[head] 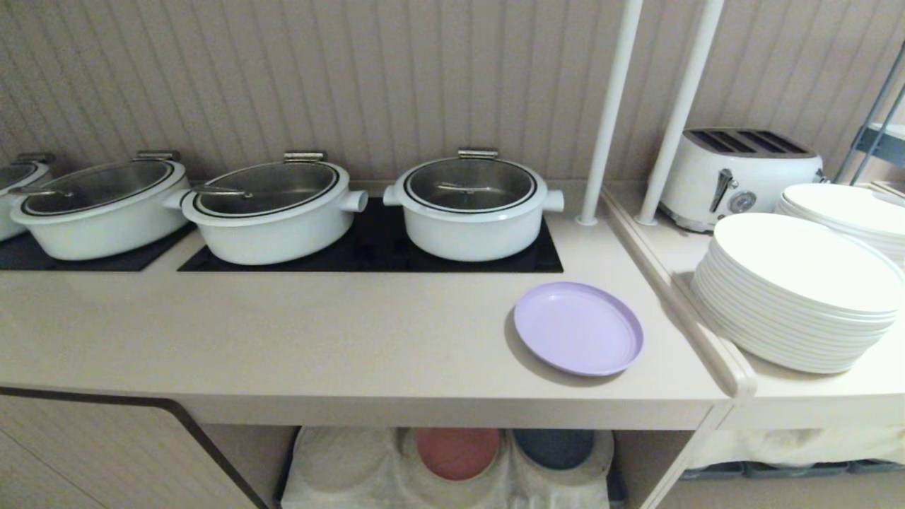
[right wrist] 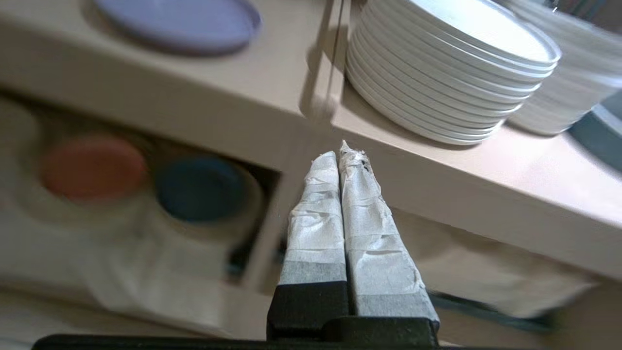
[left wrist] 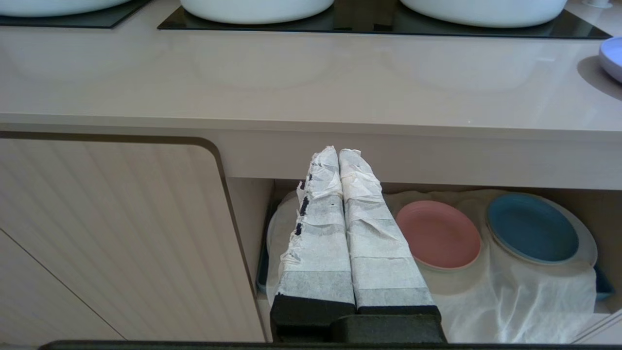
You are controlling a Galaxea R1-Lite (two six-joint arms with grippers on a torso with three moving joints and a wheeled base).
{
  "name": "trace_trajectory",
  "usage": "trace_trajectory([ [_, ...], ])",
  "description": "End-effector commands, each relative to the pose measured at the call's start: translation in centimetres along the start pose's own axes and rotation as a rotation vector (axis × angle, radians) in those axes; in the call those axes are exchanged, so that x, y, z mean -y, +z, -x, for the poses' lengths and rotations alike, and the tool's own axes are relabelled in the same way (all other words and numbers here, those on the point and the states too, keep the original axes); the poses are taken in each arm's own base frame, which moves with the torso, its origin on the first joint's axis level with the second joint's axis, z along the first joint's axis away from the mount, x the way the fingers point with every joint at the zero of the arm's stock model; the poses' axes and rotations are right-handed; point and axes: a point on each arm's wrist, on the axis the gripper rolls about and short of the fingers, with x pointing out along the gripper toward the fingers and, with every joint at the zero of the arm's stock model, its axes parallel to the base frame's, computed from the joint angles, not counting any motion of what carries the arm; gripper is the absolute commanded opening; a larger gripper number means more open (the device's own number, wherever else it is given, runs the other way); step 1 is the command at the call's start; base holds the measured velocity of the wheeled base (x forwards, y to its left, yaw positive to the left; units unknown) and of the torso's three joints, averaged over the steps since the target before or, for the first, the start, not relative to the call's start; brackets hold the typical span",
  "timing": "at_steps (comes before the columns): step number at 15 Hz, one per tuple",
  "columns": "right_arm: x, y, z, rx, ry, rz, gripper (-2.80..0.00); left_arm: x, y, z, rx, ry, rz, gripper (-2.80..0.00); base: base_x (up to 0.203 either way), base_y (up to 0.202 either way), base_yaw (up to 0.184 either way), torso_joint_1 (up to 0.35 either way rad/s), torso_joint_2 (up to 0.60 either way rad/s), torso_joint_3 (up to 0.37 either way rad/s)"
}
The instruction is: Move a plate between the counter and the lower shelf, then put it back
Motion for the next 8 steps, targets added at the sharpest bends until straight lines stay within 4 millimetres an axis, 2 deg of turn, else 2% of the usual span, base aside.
trace_trajectory([
  [1, 0.01, -0.01, 0.05, -0.02, -0.001, -0.005, -2.8, 0.0, 0.0, -0.01, -0.001, 0.001, 0.001, -2.8, 0.0, 0.0, 0.0, 0.0, 0.0, 0.0],
  [2, -0.03, -0.16, 0.0, -0.025, -0.005, -0.113, -2.8, 0.0, 0.0, -0.01, -0.001, 0.001, 0.001, -2.8, 0.0, 0.0, 0.0, 0.0, 0.0, 0.0],
  [4, -0.08, -0.38, -0.22, -0.004, -0.012, -0.189, -2.8, 0.0, 0.0, -0.01, -0.001, 0.001, 0.001, -2.8, 0.0, 0.0, 0.0, 0.0, 0.0, 0.0],
  [8, -0.08, -0.39, -0.25, 0.0, -0.014, -0.166, -2.8, 0.0, 0.0, -0.01, -0.001, 0.001, 0.001, -2.8, 0.0, 0.0, 0.0, 0.0, 0.0, 0.0],
])
